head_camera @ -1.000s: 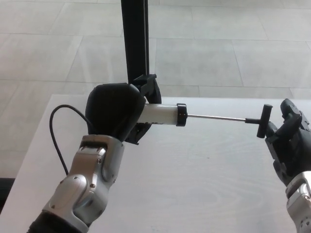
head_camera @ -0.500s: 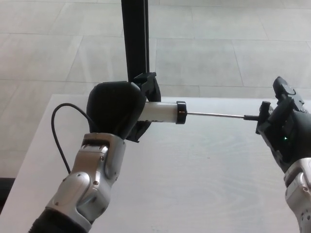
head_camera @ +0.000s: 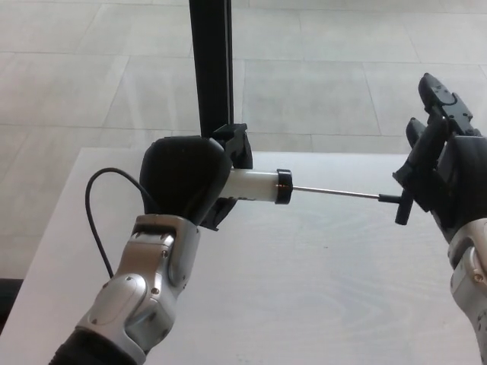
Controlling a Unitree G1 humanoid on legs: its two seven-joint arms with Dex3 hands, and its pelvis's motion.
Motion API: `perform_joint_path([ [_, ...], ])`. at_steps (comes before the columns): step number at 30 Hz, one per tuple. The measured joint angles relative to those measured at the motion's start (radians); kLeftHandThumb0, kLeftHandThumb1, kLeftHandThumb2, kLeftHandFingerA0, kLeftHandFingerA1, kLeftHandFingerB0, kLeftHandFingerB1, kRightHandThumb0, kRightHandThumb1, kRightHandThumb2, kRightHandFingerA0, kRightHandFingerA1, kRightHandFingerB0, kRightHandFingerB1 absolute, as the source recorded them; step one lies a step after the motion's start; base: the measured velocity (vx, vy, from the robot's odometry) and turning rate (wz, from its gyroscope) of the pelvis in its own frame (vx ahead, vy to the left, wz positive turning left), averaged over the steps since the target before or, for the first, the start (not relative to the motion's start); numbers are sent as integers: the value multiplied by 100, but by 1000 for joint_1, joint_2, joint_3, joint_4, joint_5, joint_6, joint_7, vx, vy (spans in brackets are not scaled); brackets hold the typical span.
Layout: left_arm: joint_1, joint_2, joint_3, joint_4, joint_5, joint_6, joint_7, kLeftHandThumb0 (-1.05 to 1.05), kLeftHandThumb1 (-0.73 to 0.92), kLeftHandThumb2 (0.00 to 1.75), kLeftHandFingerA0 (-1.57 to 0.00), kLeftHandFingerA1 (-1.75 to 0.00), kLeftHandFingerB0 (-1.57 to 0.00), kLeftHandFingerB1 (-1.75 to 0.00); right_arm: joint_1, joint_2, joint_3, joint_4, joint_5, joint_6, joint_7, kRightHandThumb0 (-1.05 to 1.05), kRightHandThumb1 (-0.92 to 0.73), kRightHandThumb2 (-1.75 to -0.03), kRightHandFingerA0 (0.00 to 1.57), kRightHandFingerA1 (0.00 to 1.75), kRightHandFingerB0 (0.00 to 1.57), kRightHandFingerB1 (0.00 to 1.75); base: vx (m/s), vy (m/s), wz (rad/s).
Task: The robot uses its left hand to lift the air pump kept on the middle of the desk and use the right hand to compress the handle
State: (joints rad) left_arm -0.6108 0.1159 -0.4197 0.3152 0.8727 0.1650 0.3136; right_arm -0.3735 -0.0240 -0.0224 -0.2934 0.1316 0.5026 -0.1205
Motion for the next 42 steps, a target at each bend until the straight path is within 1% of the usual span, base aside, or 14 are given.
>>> perform_joint_path([
  [7, -9, -8, 0, 0, 4, 1, 0, -18, 50, 109, -89, -175, -72, -155, 52, 34, 6, -5, -11, -3, -3, -93, -88, -128, 0, 16, 0, 15, 0, 0, 0],
  [9, -9, -9, -1, -1, 8, 5, -1, -19, 53, 107, -89, -175, -72, -153, 60, 34, -6, 3, -13, -4, -4, -105, -92, -131, 0, 7, 0, 6, 0, 0, 0],
  [11, -9, -9, -2, -4, 10, 5, -2, -18, 49, 110, -90, -175, -74, -155, 61, 32, -18, 9, -15, -4, -5, -102, -92, -131, 0, 10, 1, 10, 0, 0, 0],
  [14, -9, 2, 0, -6, 10, 6, -2, -18, 52, 108, -91, -175, -76, -148, 61, 6, -61, 22, -22, -4, -8, -101, -92, -130, 0, 10, 0, 10, 0, 0, 0],
  [23, 3, 11, -4, -17, 13, 8, -1, -18, 47, 113, -90, -175, -75, -156, -33, -99, -147, 94, -31, -65, 17, -85, -81, -125, 0, 19, 2, 23, 0, 0, 0],
  [24, 5, 10, -4, -18, 14, 8, -1, -19, 51, 107, -90, -175, -75, -154, -45, -107, -151, 97, -32, -74, 19, -98, -89, -128, 0, 10, 5, 15, 0, 0, 0],
  [26, 8, 9, -5, -17, 14, 8, 0, -19, 48, 111, -92, -175, -76, -155, -75, -117, -166, 103, -32, -86, 23, -101, -90, -129, 0, 11, 6, 14, 0, 0, 0],
  [27, 9, 9, -6, -16, 14, 8, 1, -19, 47, 114, -91, -175, -73, -158, -89, -120, -178, 105, -29, -91, 25, -93, -92, -86, 0, 18, 0, 27, 0, 0, 0],
  [28, 10, 9, -6, -15, 14, 8, 2, -19, 49, 113, -90, -175, -72, -159, -97, -122, -186, 107, -28, -96, 27, -101, -92, -130, 0, 11, 5, 13, 0, 0, 0],
  [30, 13, 9, -6, -15, 14, 8, 3, -18, 45, 115, -91, -175, -74, -161, -105, -122, -203, 110, -24, -104, 31, -100, -91, -130, 0, 12, 5, 16, 0, 0, 0],
  [35, 13, 8, -6, -12, 14, 8, 6, -20, 53, 103, -88, -175, -68, -160, -98, -122, -233, 142, -10, -109, 42, -101, -92, -131, 0, 13, 0, 12, 0, 0, 0],
  [40, 11, 6, -6, -10, 14, 10, 6, -18, 52, 110, -89, -175, -69, -160, -43, -112, -226, 196, 0, -102, 62, -93, -88, -129, 0, 19, 0, 19, 0, 0, 0],
  [41, 9, 6, -6, -10, 14, 10, 6, -16, 51, 110, -90, -175, -69, -159, -34, -107, -226, 206, 3, -102, 65, -93, -92, -96, 0, 5, 0, 11, 0, 0, 0],
  [42, 6, 6, -5, -11, 13, 9, 6, -17, 55, 104, -92, -175, -69, -159, -23, -101, -224, 216, 6, -101, 69, -96, -81, -102, 0, 4, 0, 10, 0, 0, 0],
])
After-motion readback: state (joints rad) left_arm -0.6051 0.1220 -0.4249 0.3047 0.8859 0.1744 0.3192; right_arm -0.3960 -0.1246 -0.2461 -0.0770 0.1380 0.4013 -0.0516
